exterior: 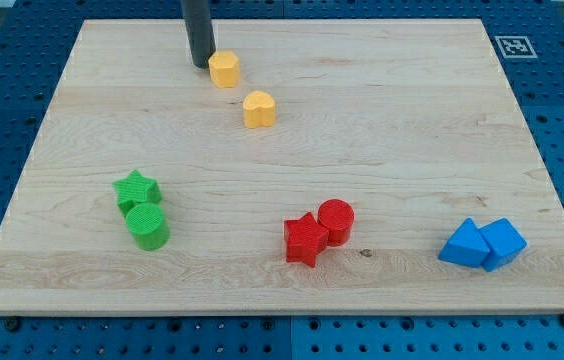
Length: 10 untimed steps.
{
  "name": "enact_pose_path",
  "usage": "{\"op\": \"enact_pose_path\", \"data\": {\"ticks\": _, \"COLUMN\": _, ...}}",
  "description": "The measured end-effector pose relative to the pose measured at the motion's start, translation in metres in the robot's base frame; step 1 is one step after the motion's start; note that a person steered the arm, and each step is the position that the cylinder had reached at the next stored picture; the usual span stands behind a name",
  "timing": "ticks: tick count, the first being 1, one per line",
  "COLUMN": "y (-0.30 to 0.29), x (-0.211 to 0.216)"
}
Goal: Place the yellow hexagon at the top of the yellow heart
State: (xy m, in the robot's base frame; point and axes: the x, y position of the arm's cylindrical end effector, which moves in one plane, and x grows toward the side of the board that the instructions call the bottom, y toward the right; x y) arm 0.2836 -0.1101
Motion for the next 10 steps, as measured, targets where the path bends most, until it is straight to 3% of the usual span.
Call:
{"op": "enact_pose_path", "data": {"ticks": 3, "y": 0.051, "x": 0.006}}
{"op": "enact_pose_path", "data": {"ticks": 5, "y": 0.091, "x": 0.034}}
{"op": "enact_pose_path", "data": {"ticks": 7, "y": 0.112, "x": 0.034}}
{"op": "enact_pose_path", "data": {"ticks": 10, "y": 0.194, "x": 0.034}}
